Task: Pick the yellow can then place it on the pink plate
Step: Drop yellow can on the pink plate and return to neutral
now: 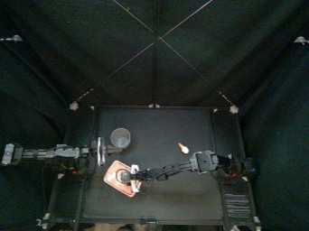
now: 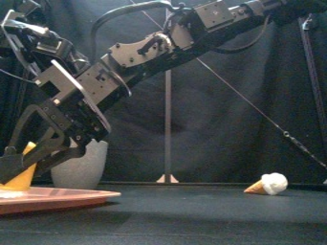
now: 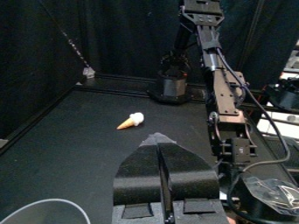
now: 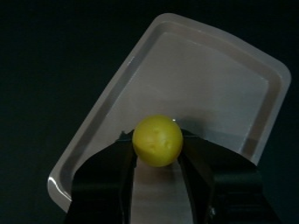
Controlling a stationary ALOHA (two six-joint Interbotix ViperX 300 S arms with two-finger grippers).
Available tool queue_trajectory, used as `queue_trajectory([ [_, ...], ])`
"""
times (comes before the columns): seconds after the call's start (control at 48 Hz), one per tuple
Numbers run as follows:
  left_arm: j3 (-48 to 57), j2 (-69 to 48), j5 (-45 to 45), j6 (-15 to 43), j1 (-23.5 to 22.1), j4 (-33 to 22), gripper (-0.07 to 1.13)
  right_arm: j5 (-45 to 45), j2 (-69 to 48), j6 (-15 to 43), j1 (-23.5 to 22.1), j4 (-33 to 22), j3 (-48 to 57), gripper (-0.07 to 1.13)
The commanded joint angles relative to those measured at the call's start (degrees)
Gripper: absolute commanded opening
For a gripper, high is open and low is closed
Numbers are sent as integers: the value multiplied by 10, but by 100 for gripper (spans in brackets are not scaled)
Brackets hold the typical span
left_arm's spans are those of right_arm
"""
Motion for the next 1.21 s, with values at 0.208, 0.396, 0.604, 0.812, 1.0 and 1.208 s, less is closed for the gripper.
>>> queue_trajectory([
  [0.208,-2,2,-4,1,0,2,-2,-3,-16,1,-7,1,-14,91],
  [0.396,-3,2,-4,0,0,1,-2,-6,-23,1,-7,-3,-14,92],
  [0.604,-2,2,-2,0,-3,-1,-2,-44,-66,1,-18,-4,16,92],
  [0.812,4,2,-2,-2,-4,-3,-2,-120,-141,1,-36,3,105,92],
  [1.0,7,2,-2,-2,-5,-3,-2,-217,-231,0,-56,21,236,92],
  [1.208,5,2,-2,-1,-5,-3,-2,-319,-341,-4,-76,24,385,92],
])
